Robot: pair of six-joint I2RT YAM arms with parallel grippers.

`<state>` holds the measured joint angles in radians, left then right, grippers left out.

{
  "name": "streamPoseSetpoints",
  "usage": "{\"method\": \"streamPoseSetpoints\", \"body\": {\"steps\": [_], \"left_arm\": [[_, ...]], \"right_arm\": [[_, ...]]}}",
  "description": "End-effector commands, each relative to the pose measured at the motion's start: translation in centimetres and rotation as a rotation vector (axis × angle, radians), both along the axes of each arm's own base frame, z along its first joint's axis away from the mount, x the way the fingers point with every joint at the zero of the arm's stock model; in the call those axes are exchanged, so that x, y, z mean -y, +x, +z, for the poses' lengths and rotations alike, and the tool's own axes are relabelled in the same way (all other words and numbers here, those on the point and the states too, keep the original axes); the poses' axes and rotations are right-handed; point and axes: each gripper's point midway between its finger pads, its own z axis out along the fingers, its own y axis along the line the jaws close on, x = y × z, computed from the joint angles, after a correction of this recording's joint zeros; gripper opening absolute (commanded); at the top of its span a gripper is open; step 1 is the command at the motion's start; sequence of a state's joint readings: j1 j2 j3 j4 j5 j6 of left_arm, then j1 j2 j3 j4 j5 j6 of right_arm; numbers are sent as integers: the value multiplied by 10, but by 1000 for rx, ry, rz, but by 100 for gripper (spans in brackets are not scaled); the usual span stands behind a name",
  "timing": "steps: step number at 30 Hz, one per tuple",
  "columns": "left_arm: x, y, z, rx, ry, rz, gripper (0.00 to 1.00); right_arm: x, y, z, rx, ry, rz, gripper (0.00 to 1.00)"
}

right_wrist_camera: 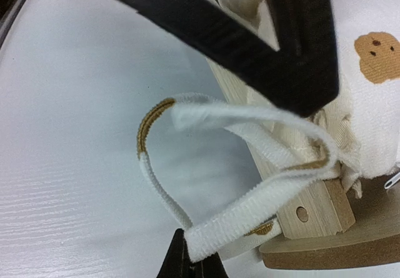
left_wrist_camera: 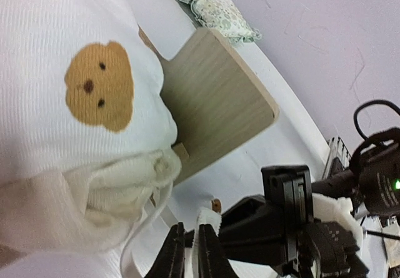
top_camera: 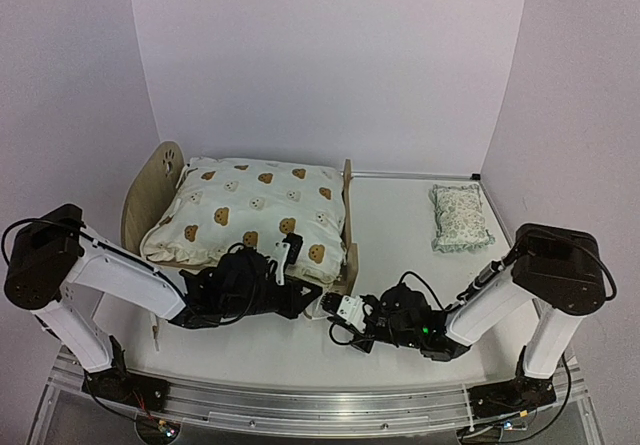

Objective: Set up the pet bed

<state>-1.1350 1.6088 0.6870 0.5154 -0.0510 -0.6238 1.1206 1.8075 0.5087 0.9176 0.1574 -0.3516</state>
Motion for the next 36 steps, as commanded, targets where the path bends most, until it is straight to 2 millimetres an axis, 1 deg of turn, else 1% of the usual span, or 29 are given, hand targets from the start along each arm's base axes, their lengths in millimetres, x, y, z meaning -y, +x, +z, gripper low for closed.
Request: {"method": "streamPoseSetpoints", "body": {"steps": [1,2,5,7,9,12,13,14,15,17,19,21,22,25,27,29,31,32,34,36], "left_arm": [[8,20,7,41,56,61,18],[8,21,6,41,72,66,21],[3,25,8,48,123,88,34],[-2,25,17,56,138,96,41],[-8,23,23,53,158,98,50],[-23,22,37,57,191,123,78],[-28,21,46,61,182,132,94],[-35,20,49,61,185,143,98],[-40,18,55,66,178,149,99],[-51,13,68,66,161,154,99],[-58,6,69,45,152,140,96],[-62,-6,70,18,120,103,91],[-66,-11,67,2,113,93,88],[-76,-23,63,-32,79,69,73],[-83,-31,52,-57,80,51,67],[-85,-38,38,-82,92,26,64],[-85,-42,28,-82,66,8,61],[-84,-44,26,-77,34,-5,59],[-81,-46,28,-47,-59,-22,57],[-79,-45,28,-19,-105,-24,56]], "right_arm": [[0,2,14,-93,31,-56,0],[0,3,15,-112,22,-71,0],[0,4,15,-169,-5,-100,0],[-1,4,17,-198,-3,-115,0],[0,4,20,-227,9,-133,0],[1,4,22,-268,4,-162,0],[1,4,22,-283,1,-170,0],[1,4,22,-296,3,-178,0],[1,3,22,-309,1,-183,0],[1,3,22,-333,3,-193,0],[0,4,26,-361,17,-220,0],[0,6,30,-379,24,-246,0],[0,8,32,-387,28,-264,0],[0,13,39,-421,49,-310,0],[-3,15,44,-453,70,-324,0],[-4,16,49,-480,79,-332,0],[-6,17,55,-499,91,-338,0],[-7,17,58,-508,99,-343,0],[-7,19,62,-530,114,-355,0],[-8,21,66,-558,132,-366,0]]}}
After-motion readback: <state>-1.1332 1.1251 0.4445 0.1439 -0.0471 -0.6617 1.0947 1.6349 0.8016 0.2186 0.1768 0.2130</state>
